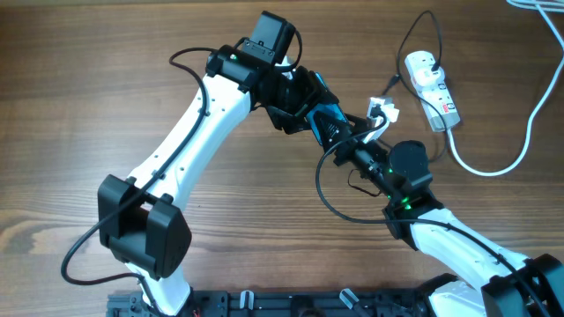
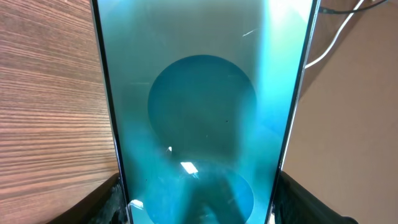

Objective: Plug charger to phone and switch on socket
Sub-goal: 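Move the right gripper to the phone and grasp its side edge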

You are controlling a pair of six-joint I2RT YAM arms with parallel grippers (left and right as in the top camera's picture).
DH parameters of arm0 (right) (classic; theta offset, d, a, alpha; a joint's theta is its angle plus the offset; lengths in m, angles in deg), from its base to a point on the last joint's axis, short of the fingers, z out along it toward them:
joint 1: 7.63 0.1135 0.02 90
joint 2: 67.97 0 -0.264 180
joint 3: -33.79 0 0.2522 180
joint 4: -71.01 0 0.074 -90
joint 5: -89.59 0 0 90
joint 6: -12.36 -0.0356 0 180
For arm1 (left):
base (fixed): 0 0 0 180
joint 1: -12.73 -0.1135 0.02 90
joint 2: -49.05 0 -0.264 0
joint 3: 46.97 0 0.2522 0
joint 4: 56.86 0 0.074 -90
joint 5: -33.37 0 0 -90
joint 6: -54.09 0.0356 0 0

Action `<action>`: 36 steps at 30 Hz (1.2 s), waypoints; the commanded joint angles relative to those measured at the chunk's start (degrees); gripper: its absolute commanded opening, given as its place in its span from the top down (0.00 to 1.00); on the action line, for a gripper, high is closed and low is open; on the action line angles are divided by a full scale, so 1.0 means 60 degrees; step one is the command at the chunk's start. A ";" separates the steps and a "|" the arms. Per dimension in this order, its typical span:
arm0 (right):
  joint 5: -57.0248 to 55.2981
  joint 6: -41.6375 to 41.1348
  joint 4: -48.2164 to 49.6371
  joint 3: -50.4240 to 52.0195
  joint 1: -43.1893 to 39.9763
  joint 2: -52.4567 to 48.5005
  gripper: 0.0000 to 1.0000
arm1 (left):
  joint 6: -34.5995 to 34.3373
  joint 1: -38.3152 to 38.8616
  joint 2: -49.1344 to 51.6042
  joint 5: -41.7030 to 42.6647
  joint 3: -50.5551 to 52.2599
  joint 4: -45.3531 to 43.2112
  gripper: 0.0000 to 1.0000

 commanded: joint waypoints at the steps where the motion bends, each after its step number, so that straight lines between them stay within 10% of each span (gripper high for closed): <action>1: -0.0120 -0.0346 0.0058 -0.0189 0.0040 -0.0084 0.54 | -0.0149 0.0168 -0.0386 0.0055 -0.0208 -0.0084 0.43; 30: 0.0317 -0.1089 0.0437 -0.0189 0.0040 -0.0076 0.91 | -0.0102 0.0386 -0.0386 0.0011 -0.0204 -0.0076 0.40; 36: 0.0237 -0.2120 0.0251 -0.0189 0.0036 -0.0080 0.95 | -0.0066 0.0277 -0.0390 0.0018 -0.0208 -0.0025 0.21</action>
